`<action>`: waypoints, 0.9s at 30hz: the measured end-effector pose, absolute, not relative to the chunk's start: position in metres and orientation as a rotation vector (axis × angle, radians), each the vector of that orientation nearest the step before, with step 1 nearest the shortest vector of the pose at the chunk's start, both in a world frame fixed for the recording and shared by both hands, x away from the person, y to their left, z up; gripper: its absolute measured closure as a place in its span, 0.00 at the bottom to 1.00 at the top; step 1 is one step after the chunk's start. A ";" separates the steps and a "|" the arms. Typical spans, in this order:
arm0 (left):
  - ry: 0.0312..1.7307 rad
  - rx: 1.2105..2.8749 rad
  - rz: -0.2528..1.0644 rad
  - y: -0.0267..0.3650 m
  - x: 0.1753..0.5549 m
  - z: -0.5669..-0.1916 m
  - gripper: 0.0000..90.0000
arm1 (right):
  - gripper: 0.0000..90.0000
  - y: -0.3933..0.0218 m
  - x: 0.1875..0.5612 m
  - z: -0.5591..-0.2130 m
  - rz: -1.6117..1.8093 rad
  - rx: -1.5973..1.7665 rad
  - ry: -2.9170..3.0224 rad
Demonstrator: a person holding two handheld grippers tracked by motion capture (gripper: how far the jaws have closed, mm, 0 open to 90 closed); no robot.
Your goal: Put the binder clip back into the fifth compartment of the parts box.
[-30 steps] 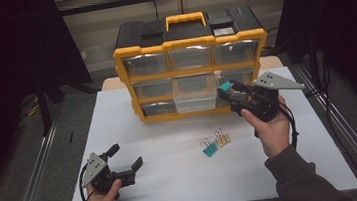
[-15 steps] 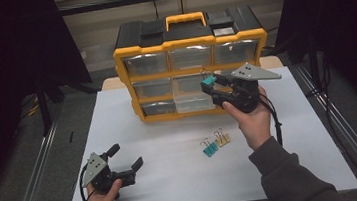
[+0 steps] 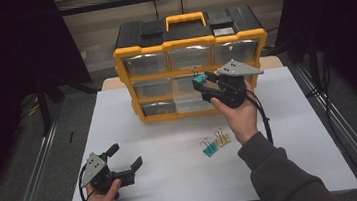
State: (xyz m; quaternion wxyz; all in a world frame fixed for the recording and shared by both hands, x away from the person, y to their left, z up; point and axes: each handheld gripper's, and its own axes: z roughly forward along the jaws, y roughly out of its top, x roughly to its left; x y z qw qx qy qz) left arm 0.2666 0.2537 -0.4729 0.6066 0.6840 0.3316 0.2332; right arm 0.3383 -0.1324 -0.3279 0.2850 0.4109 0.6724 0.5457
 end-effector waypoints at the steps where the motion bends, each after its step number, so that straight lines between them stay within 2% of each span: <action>1: 0.768 1.578 0.539 0.253 0.267 -0.473 0.02 | 0.55 -0.132 0.340 -0.328 1.451 1.099 1.800; 3: 0.775 1.573 0.535 0.253 0.267 -0.473 0.02 | 0.54 -0.132 0.342 -0.330 1.443 1.101 1.809; 5: 0.776 1.570 0.535 0.252 0.267 -0.473 0.02 | 0.36 -0.132 0.343 -0.331 1.441 1.124 1.802; 6: 0.776 1.570 0.534 0.252 0.267 -0.473 0.02 | 0.31 -0.132 0.344 -0.332 1.442 1.138 1.799; 10: 0.773 1.579 0.539 0.253 0.267 -0.473 0.02 | 0.24 -0.139 0.340 -0.330 1.456 1.149 1.796; 19: 0.776 1.571 0.540 0.253 0.267 -0.473 0.02 | 0.13 -0.158 0.321 -0.334 1.509 1.152 1.767; 27: 0.777 1.576 0.540 0.252 0.266 -0.473 0.02 | 0.10 -0.174 0.304 -0.339 1.533 1.133 1.755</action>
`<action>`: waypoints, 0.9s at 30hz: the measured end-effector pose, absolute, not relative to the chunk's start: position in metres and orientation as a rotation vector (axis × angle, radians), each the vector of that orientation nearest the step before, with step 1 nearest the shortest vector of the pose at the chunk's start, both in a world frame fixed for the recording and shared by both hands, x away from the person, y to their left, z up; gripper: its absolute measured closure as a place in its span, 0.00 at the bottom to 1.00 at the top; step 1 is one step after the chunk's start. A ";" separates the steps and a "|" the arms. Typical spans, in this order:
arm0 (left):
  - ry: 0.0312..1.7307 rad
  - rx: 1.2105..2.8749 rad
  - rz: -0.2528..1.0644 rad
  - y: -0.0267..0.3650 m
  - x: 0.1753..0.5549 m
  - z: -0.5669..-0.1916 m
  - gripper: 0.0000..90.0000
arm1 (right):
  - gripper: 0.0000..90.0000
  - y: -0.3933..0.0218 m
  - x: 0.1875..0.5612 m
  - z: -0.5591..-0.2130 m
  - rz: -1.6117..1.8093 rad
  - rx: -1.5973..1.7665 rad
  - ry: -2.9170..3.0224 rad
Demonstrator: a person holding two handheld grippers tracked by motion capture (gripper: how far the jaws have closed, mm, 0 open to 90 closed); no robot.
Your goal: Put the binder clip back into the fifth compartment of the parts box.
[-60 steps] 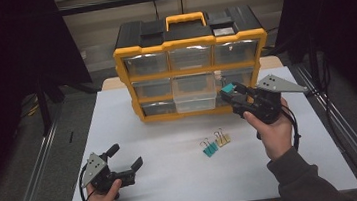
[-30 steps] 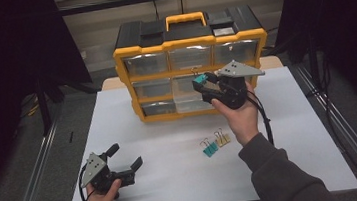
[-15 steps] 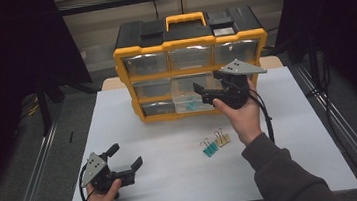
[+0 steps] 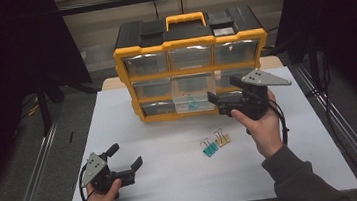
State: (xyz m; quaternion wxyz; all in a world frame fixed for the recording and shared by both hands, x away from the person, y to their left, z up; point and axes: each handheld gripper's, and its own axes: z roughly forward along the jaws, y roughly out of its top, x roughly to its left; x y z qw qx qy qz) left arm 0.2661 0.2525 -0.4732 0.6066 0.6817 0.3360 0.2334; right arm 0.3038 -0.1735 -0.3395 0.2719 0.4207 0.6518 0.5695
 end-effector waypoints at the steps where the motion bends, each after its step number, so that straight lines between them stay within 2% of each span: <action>1: 0.780 1.571 0.539 0.252 0.266 -0.473 0.02 | 0.10 -0.175 0.302 -0.341 1.542 1.131 1.758; 27: 0.771 1.580 0.548 0.253 0.266 -0.473 0.02 | 0.03 -0.182 0.281 -0.410 1.456 1.172 1.862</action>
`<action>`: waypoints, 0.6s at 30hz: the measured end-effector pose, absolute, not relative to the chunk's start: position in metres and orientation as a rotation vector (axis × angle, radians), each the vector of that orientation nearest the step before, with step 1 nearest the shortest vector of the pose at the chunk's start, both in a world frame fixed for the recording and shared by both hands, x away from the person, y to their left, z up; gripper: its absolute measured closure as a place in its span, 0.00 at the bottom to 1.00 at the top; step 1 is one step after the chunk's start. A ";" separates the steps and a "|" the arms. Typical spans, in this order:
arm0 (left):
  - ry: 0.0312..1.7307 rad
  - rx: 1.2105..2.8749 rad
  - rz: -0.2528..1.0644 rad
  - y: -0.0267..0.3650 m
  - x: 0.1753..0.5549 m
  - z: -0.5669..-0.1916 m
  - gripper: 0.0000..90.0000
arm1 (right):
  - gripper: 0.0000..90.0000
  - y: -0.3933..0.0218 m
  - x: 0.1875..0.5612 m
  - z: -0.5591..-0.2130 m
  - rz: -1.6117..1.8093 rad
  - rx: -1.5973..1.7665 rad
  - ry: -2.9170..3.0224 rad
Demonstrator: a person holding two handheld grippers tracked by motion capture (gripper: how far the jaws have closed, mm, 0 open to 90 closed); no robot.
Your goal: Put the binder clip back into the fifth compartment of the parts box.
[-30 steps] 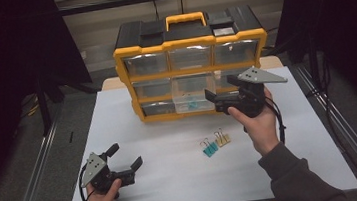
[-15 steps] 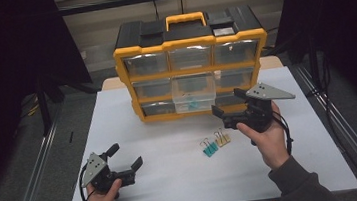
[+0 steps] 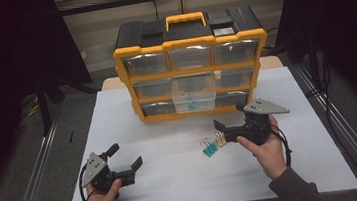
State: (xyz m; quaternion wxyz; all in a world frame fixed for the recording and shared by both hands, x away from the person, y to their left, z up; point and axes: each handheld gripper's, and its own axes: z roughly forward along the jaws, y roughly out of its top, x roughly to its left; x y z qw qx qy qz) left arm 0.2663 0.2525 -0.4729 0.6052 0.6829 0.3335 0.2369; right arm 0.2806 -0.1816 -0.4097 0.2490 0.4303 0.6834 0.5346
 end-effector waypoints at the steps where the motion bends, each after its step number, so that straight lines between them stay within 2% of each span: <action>1: 0.772 1.579 0.547 0.252 0.266 -0.473 0.02 | 0.03 -0.181 0.280 -0.413 1.445 1.180 1.867; 18: 0.778 1.581 0.551 0.252 0.266 -0.473 0.02 | 0.06 -0.181 0.284 -0.453 1.312 1.255 1.981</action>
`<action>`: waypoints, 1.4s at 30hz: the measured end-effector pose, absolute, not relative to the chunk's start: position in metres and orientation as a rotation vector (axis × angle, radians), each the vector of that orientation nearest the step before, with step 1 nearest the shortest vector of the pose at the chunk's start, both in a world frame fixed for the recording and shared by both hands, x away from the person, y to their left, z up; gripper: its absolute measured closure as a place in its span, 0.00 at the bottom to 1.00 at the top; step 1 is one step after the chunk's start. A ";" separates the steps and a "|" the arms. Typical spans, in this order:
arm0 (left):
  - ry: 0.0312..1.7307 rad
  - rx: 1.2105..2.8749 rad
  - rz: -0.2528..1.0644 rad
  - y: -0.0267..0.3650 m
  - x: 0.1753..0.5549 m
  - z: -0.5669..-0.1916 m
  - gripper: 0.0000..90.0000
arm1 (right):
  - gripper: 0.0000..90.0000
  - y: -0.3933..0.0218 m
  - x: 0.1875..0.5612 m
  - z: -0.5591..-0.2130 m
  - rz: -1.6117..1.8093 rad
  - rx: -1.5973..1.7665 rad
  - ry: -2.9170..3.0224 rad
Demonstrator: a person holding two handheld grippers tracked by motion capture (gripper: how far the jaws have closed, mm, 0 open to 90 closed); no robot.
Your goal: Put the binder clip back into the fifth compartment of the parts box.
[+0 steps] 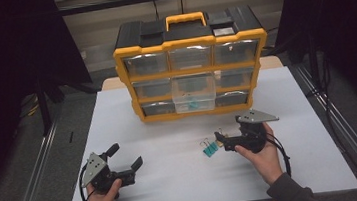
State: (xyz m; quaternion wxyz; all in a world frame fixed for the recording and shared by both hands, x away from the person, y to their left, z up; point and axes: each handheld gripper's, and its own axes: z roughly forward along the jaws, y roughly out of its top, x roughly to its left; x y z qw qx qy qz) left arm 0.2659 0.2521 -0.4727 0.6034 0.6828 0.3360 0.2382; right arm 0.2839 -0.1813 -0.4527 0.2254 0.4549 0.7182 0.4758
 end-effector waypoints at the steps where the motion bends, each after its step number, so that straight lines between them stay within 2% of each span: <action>1: 0.777 1.582 0.551 0.252 0.266 -0.473 0.02 | 0.06 -0.181 0.285 -0.455 1.301 1.259 1.989; 6: 0.775 1.582 0.549 0.252 0.266 -0.472 0.02 | 0.07 -0.180 0.287 -0.462 1.276 1.282 2.019; 15: 0.776 1.583 0.561 0.253 0.266 -0.472 0.02 | 0.17 -0.178 0.289 -0.473 1.221 1.317 2.047; 22: 0.778 1.582 0.551 0.252 0.266 -0.472 0.02 | 0.31 -0.177 0.292 -0.477 1.183 1.337 2.059; 31: 0.774 1.585 0.540 0.252 0.265 -0.473 0.02 | 0.44 -0.172 0.293 -0.483 1.113 1.329 2.107; 36: 0.788 1.548 0.531 0.249 0.266 -0.474 0.02 | 0.46 -0.168 0.294 -0.485 1.108 1.333 2.115; 42: 0.777 1.582 0.542 0.252 0.266 -0.473 0.02 | 0.49 -0.163 0.295 -0.489 1.055 1.340 2.147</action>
